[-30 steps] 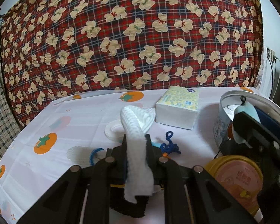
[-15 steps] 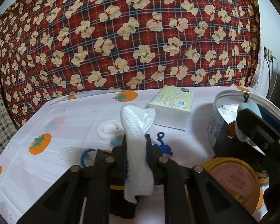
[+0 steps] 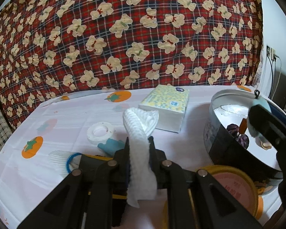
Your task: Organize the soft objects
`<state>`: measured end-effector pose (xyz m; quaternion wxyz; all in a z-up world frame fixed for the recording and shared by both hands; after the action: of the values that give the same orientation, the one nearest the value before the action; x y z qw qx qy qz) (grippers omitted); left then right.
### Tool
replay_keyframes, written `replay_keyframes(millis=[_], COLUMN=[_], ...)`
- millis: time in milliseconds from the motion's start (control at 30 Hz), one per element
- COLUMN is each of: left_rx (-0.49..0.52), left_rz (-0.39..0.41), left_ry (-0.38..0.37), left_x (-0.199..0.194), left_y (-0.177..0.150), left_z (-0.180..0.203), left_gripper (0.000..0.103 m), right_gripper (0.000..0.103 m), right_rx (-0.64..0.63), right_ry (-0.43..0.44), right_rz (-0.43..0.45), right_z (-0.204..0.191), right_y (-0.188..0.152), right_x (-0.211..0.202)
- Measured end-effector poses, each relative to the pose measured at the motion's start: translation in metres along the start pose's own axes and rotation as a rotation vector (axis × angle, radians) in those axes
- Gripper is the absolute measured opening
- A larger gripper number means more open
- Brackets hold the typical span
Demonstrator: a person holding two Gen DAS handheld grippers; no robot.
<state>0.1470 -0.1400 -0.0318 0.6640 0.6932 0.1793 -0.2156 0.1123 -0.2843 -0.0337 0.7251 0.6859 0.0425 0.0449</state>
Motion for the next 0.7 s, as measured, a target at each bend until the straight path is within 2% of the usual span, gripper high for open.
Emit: replay_keyframes(millis=[367,700], left_rx=[0.027,0.051], left_rz=[0.013,0.023], left_ry=[-0.016,-0.059], left_x=[-0.005,-0.017], left_y=[0.009,0.025], left_z=[0.018,0.040], left_gripper=[0.012,0.012], right_gripper=[0.031,0.031], right_rx=[0.019,0.047], right_ry=[-0.040,-0.119], right_rz=[0.017,0.039], right_z=[0.027,0.052], right_y=[0.003,0.005], right_x=[-0.004,-0.011])
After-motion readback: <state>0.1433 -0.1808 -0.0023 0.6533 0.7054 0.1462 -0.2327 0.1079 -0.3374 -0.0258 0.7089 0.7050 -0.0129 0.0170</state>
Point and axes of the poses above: each gripper's, at about its wrist camera, not at the fingertips, and x roughly the way its jaws point, z to its right, y to its top, the point moved 1 cm from there along x, roughly the way its jaws point, and after that the axes turned 2 degrees about -x, right-handed, at the moved point
